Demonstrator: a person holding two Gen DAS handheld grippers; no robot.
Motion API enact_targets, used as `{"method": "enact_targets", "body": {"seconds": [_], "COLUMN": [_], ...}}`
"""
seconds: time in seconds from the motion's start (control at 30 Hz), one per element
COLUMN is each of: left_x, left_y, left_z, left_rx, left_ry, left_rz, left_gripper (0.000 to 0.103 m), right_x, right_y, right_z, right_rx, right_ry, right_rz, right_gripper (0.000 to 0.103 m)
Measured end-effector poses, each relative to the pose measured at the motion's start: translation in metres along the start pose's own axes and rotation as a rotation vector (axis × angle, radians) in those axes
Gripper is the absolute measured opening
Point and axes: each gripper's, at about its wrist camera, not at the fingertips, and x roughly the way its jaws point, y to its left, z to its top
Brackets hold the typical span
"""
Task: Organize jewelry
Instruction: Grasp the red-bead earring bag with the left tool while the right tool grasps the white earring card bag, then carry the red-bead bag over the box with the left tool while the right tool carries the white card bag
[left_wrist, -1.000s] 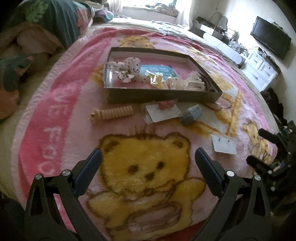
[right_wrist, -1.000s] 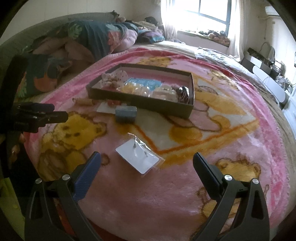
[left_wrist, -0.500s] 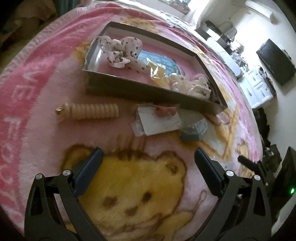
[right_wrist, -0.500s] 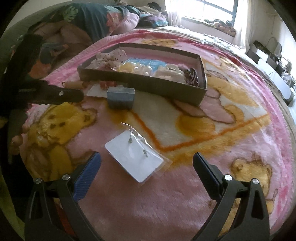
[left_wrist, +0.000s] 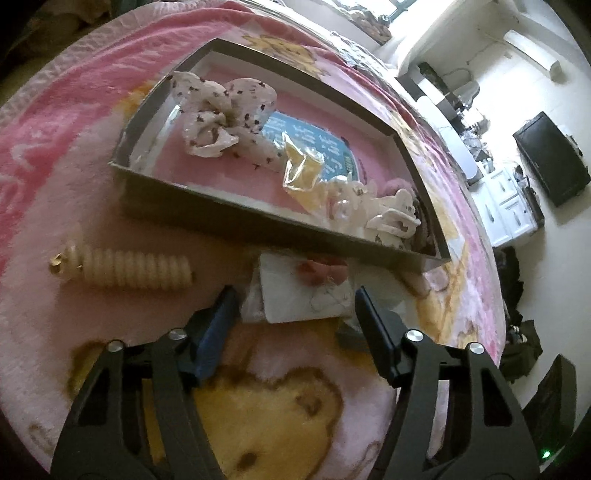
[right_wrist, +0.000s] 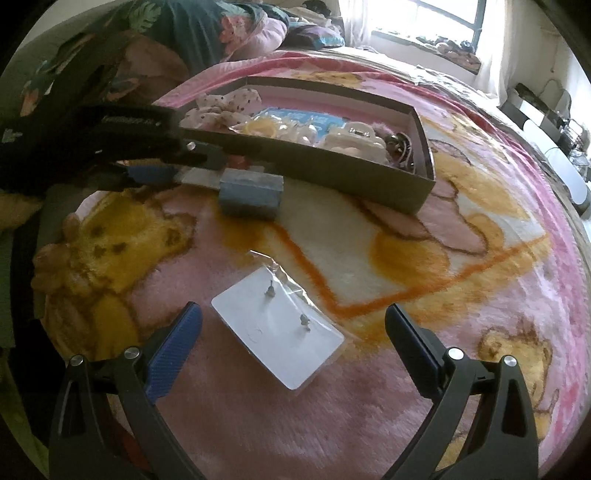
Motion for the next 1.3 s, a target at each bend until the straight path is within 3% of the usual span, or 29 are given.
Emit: {"method": "enact_targets", "body": {"seconds": [0.07, 0.23, 0.3, 0.33, 0.53, 0.73, 1.3], "left_x": [0.004, 0.005, 0.002, 0.0, -0.014, -0.036, -0.097], "left_y": [0.001, 0.001, 0.002, 0.003, -0.004, -0.018, -0.018], "left_z": [0.002, 0.004, 0.004, 0.004, 0.006, 0.007, 0.021], "left_rx": [-0.012, -0.016, -0.018, -0.018, 0.014, 0.063, 0.099], "left_ry": [-0.001, -0.016, -0.027, -0.036, -0.054, -0.1, -0.194], "left_rz": [-0.001, -0.028, -0.039, -0.046, -0.074, -0.092, -0.064], "left_gripper": [0.029, 0.021, 0.008, 0.007, 0.003, 0.001, 0.0], "right_x": [0.005, 0.011, 0.01, 0.01, -0.001, -0.008, -0.045], "right_y": [0.001, 0.003, 0.004, 0.005, 0.008, 0.006, -0.003], "right_z": [-0.001, -0.003, -0.004, -0.004, -0.012, -0.014, -0.006], "right_rx": [-0.004, -0.018, -0.026, -0.028, -0.052, -0.047, 0.039], "right_ry": [0.015, 0.021, 0.022, 0.021, 0.002, -0.012, -0.099], "right_rz": [0.002, 0.012, 0.022, 0.025, 0.058, 0.08, 0.146], "right_gripper": [0.099, 0.097, 0.088, 0.085, 0.055, 0.036, 0.032]}}
